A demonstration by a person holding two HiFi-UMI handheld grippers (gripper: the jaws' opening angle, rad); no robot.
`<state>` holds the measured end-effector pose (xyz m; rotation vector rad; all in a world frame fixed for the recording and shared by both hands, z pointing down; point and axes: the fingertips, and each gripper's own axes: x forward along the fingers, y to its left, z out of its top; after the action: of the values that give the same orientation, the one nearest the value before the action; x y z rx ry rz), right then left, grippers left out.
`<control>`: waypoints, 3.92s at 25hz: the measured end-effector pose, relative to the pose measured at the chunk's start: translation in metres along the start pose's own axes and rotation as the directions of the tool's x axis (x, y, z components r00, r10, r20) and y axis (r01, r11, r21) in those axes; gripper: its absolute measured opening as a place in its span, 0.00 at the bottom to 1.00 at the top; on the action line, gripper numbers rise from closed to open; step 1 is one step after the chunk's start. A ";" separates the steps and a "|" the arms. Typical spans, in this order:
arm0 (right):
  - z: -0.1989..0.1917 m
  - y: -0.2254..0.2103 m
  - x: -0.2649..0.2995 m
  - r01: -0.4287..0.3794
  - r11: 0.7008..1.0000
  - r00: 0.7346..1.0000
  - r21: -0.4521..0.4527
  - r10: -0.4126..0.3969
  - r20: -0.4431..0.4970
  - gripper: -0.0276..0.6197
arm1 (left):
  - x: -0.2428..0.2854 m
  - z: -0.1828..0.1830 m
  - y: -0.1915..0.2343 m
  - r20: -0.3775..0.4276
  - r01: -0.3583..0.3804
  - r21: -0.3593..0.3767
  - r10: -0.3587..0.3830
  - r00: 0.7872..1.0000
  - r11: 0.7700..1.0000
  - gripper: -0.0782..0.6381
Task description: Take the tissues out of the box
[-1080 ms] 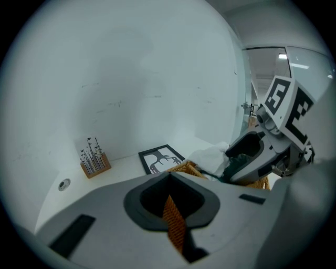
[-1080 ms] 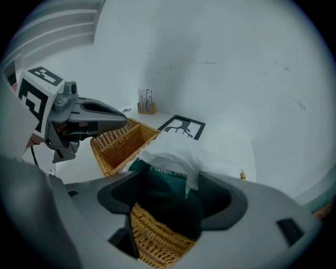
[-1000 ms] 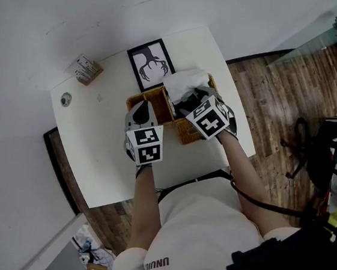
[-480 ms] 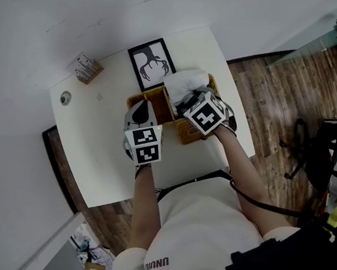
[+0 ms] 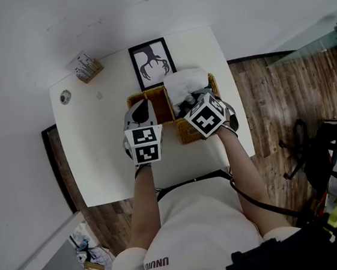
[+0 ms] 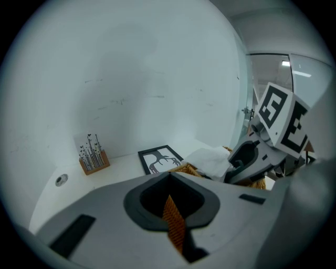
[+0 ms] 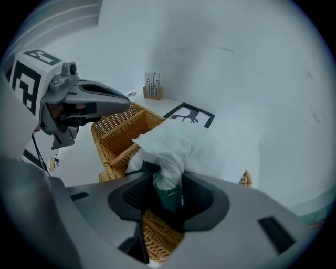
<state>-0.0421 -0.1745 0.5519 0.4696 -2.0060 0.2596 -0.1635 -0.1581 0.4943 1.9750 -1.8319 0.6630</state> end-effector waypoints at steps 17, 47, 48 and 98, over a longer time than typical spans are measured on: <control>0.005 0.003 -0.009 0.004 0.997 0.999 -0.080 0.000 0.042 0.15 | 0.000 -0.001 0.002 0.003 -0.002 -0.014 0.003 1.000 1.000 0.13; 0.024 -0.006 -0.037 0.041 0.998 0.988 -0.041 -0.034 0.148 0.13 | 0.000 0.000 0.009 0.018 0.005 -0.072 -0.004 1.000 0.997 0.13; 0.024 -0.006 -0.037 0.042 0.998 0.988 -0.040 -0.035 0.149 0.13 | 0.000 0.000 0.009 0.017 0.005 -0.069 -0.004 1.000 0.998 0.13; 0.044 -0.014 -0.068 0.098 0.994 0.973 -0.047 -0.086 0.214 0.13 | 0.000 0.000 0.009 0.023 0.004 -0.069 -0.003 1.000 0.998 0.13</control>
<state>-0.0435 -0.1895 0.4713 0.5722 -2.1858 0.0975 -0.1730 -0.1591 0.4944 1.9483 -1.8389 0.5706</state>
